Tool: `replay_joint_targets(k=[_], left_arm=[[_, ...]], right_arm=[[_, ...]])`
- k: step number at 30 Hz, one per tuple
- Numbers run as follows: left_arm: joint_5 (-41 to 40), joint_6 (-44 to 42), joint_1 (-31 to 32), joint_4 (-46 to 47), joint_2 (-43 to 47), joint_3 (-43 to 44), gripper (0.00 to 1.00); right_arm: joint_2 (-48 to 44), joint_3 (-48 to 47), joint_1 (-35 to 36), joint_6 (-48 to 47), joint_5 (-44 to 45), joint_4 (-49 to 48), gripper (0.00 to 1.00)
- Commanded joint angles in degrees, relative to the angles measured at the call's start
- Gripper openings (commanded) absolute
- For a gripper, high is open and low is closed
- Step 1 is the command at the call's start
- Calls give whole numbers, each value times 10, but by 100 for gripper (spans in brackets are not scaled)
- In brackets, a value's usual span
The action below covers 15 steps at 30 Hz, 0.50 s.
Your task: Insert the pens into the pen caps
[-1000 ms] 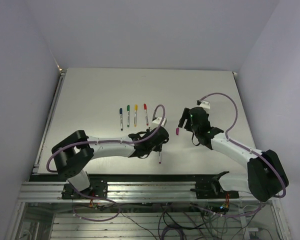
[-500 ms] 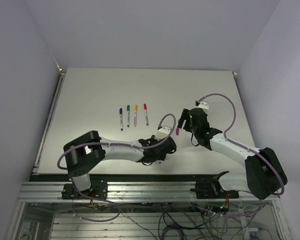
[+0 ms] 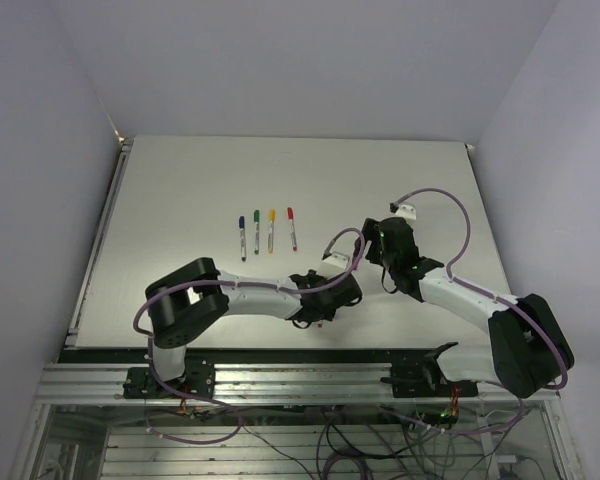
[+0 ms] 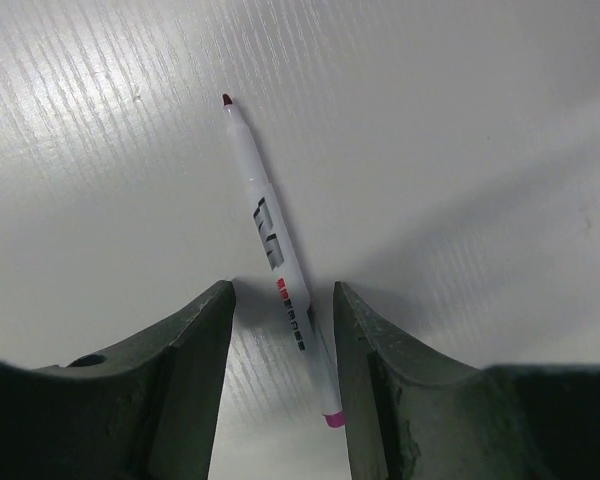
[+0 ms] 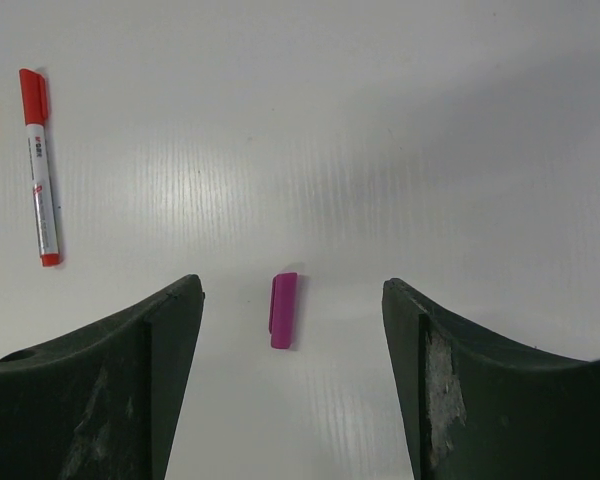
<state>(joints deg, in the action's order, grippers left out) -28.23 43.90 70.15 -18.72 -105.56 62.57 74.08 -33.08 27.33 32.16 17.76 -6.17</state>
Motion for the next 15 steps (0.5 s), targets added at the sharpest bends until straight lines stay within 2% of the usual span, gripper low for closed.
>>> replay_joint_targets(k=[1,5,11,15], left_arm=[[15,-16,-13,-42,-12,20,54],[57,-28,-35,-42,-6,5,53],[74,-51,-43,-82,-18,20,52],[91,-60,-43,-93,-27,23,47]], right_arm=[[3,6,-3,-5,-4,-11,72],[0,5,-3,-4,-4,-9,72],[-2,5,-3,5,-10,-12,72],[-6,7,-3,14,-11,-13,71]])
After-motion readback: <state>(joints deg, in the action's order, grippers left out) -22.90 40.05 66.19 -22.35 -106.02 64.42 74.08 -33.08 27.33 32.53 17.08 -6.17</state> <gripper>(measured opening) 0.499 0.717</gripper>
